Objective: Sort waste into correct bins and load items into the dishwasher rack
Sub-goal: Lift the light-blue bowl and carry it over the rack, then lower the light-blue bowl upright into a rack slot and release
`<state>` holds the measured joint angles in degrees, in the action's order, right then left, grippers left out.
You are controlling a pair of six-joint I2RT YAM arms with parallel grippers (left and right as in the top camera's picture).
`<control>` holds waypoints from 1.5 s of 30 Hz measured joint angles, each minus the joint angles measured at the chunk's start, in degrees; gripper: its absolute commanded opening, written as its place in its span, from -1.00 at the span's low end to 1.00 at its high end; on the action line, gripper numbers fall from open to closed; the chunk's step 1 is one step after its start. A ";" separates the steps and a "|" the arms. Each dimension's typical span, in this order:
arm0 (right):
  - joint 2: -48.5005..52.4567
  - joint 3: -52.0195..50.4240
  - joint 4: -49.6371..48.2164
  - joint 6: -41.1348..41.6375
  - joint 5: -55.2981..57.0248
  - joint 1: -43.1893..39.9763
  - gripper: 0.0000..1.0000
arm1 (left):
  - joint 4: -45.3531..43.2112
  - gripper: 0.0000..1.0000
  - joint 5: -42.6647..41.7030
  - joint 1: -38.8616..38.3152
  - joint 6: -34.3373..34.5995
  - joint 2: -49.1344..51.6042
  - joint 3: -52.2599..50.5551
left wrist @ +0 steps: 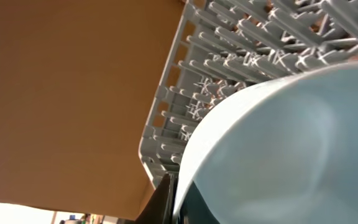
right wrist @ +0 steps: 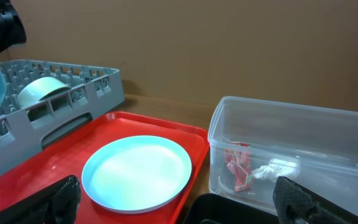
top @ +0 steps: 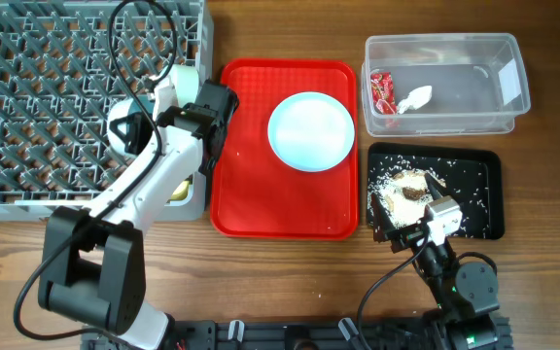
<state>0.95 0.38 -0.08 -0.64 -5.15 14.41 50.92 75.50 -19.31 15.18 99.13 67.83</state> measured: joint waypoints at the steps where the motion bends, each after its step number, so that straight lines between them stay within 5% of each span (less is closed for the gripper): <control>1: 0.00 0.00 0.00 0.00 0.00 0.00 1.00 | 0.02 -0.92 0.28 0.00 -0.24 0.04 0.00; 28: 0.00 0.00 0.00 0.00 0.00 0.00 1.00 | -0.61 -0.91 1.38 -4.07 -6.16 0.31 -0.02; 45: 0.00 -0.02 0.00 0.00 0.00 0.00 1.00 | -4.94 -0.92 4.39 -0.85 -16.61 0.35 -0.02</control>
<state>0.95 0.36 -0.08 -0.64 -5.15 14.41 45.98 79.90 -20.16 -1.43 99.48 67.81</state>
